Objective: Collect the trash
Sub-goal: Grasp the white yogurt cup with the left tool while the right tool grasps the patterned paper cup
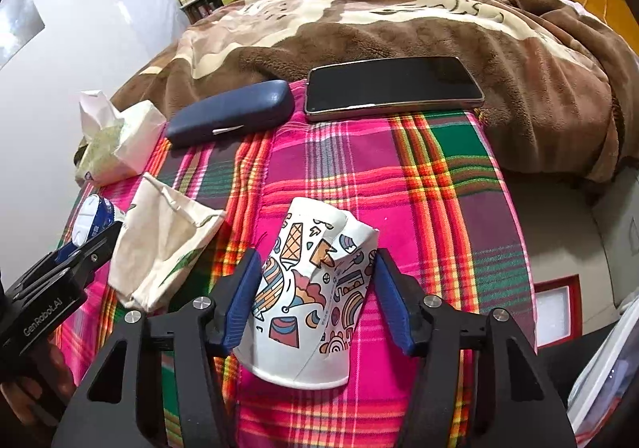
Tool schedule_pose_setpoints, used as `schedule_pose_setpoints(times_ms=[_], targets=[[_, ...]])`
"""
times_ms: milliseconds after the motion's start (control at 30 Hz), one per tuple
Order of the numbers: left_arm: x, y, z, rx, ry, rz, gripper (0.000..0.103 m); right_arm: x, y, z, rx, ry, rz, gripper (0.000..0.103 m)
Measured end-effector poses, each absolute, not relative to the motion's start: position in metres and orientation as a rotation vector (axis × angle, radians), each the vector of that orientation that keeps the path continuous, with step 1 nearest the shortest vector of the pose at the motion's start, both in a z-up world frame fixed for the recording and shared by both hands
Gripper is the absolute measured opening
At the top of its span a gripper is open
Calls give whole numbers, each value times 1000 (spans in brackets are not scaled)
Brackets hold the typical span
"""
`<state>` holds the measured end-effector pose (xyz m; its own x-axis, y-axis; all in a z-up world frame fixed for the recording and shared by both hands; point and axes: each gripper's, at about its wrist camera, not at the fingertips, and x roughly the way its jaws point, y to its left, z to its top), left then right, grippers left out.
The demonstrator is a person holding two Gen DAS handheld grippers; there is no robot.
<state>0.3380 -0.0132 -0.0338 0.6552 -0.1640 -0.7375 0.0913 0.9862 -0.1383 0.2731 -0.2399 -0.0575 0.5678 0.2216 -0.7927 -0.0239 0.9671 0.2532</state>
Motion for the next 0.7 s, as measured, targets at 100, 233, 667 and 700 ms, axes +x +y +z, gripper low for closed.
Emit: schedule_pose_setpoints(times_ms=[100,233,667,700], targets=[[328,-13,-27,-77,826,-146,56,268,-238,-54,207,949,148,55],[318,-10,-23,-82,826,-149,56,258,-238,-51,202,931,147,54],[269,-19,-5,-58,791,-175,56,228,-245,-31,230,875,145,54],[265,-21,-4,-58,790,-178,56,226,-245,-29,232,872,143,54]])
